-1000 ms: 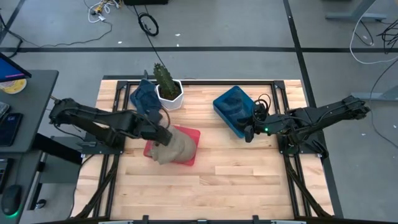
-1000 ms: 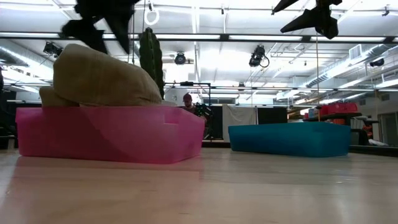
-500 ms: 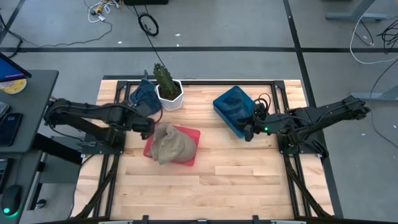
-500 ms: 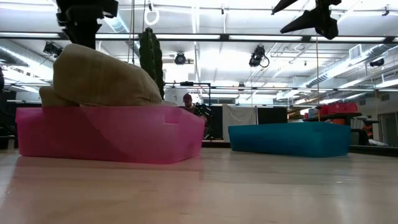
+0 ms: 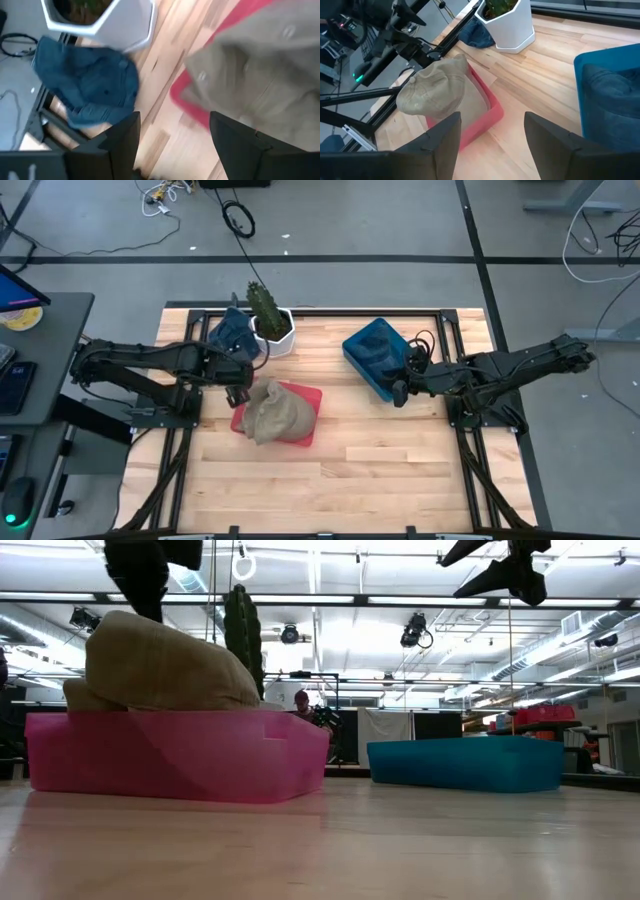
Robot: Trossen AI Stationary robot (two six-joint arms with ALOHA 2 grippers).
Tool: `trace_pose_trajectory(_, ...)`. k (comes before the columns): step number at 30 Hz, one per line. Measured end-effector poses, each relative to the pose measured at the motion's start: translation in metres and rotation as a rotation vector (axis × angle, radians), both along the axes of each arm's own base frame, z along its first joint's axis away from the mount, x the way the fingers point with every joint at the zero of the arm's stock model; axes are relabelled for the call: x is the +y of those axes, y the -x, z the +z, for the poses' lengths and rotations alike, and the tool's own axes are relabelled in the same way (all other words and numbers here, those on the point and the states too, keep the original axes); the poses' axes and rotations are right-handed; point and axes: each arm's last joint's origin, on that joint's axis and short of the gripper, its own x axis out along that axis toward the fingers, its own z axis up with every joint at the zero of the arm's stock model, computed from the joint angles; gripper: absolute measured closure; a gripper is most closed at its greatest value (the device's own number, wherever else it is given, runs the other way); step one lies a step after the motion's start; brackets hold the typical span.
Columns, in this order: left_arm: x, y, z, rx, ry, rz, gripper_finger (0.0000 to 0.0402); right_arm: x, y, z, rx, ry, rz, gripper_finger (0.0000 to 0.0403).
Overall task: Pick & Place hat
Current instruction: Put the blue cap into the blue bin
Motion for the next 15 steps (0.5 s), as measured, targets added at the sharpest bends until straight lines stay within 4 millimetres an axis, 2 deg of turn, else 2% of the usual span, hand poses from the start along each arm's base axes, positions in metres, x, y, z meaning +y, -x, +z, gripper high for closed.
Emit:
trace_pose_trajectory(5, 0.0, -0.006, -0.001, -0.066, -0.011, 0.005, 0.018, 0.0, 0.0, 0.0, 0.005, 0.001, 0.0, 0.0181)
trace_pose_trajectory(9, 0.0, -0.003, -0.021, -0.135, 0.02, 0.038, 0.0208, 0.0, 0.001, -0.001, 0.012, 0.003, 0.0, 0.0181)
trace_pose_trajectory(12, 0.0, 0.005, -0.035, -0.171, 0.045, 0.083, 0.0229, 0.0, 0.001, -0.001, 0.008, -0.007, -0.005, 0.0181)
trace_pose_trajectory(15, 0.002, 0.02, -0.034, -0.208, 0.029, 0.116, 0.0249, 0.0, 0.001, -0.001, 0.011, -0.023, -0.01, 0.0181)
